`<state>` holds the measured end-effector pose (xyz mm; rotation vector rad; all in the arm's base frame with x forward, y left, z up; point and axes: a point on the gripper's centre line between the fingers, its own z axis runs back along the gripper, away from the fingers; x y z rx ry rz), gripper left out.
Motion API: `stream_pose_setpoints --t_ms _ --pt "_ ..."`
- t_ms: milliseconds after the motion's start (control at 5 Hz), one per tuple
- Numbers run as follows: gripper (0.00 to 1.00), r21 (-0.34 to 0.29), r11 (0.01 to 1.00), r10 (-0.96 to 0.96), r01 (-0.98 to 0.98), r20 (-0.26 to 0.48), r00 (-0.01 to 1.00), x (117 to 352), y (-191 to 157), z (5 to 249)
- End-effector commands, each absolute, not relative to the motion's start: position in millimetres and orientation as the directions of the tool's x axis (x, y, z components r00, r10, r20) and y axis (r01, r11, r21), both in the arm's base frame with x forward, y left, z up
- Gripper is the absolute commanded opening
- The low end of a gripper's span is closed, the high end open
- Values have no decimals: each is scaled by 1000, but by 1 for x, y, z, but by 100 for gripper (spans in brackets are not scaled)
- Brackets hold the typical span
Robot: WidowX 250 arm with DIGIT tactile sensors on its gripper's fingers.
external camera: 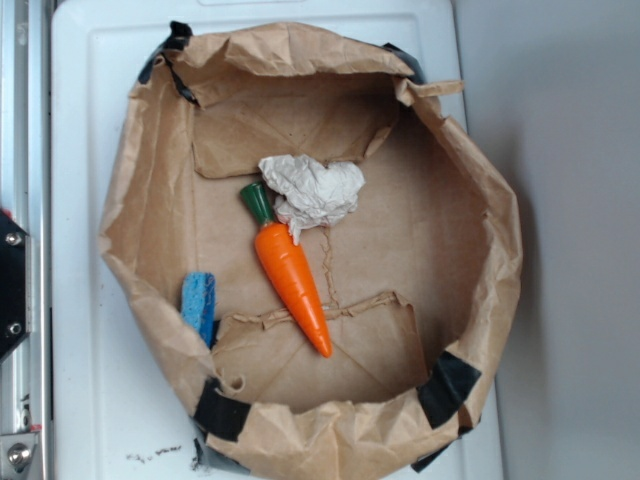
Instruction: Grab the white paper.
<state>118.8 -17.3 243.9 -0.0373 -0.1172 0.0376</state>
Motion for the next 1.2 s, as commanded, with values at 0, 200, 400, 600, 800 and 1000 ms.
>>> stream_pose_setpoints --t_ms 0,200,400,600,800,1000 --pt "100 -39 999 40 -35 116 992 119 -17 244" --pt "100 -32 997 80 -76 113 990 150 -8 237" --pt "100 92 953 277 -290 134 952 197 -4 239" --pt "100 92 953 277 -290 134 952 197 -4 239" --pt "100 92 953 277 -290 134 952 197 -4 239" --pt "100 92 953 277 -290 134 952 197 -4 239"
